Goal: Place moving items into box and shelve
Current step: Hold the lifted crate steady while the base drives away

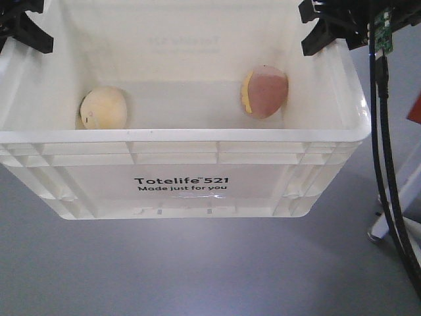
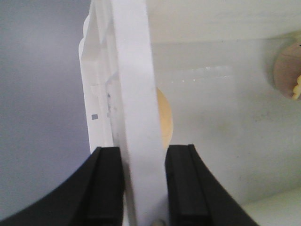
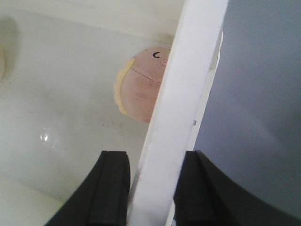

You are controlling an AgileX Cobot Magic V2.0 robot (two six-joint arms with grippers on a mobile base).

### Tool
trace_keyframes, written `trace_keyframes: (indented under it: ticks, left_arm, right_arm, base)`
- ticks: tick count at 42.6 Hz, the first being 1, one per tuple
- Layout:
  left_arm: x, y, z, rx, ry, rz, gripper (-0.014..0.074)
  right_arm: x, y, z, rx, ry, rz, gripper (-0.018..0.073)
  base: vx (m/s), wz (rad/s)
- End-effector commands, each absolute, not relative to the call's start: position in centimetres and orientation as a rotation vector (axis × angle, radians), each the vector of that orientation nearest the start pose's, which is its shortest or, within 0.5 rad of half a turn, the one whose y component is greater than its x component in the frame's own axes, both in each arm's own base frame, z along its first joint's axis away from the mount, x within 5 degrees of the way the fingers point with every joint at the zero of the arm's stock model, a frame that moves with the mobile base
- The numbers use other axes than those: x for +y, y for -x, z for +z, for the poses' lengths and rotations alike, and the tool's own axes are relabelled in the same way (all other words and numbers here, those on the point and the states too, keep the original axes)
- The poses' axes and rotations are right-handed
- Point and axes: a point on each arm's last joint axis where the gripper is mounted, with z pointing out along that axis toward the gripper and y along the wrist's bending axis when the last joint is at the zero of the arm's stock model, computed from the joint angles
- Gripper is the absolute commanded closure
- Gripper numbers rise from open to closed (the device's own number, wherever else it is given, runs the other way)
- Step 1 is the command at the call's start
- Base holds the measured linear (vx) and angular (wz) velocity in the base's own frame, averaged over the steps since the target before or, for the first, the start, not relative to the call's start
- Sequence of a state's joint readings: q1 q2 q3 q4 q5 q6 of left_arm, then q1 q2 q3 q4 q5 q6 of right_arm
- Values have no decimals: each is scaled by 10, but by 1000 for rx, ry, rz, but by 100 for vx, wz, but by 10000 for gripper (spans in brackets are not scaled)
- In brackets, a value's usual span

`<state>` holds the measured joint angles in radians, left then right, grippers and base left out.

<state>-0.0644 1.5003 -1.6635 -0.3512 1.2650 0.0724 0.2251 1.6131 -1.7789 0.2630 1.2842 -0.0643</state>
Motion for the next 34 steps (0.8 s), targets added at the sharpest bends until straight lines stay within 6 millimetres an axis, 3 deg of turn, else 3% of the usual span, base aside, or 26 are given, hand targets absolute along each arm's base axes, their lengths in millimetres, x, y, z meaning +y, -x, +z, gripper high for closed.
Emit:
trace_keyframes:
  ticks: [1, 34]
  left_arm:
    - [-65, -286, 456, 2329, -158, -675, 601]
    - [-65, -286, 456, 2334, -160, -674, 601]
  right_arm:
    - [111, -301, 452, 2358, 392, 633, 562]
    - [111, -301, 452, 2363, 395, 630, 562]
  base:
    - [9, 69]
    - [16, 71]
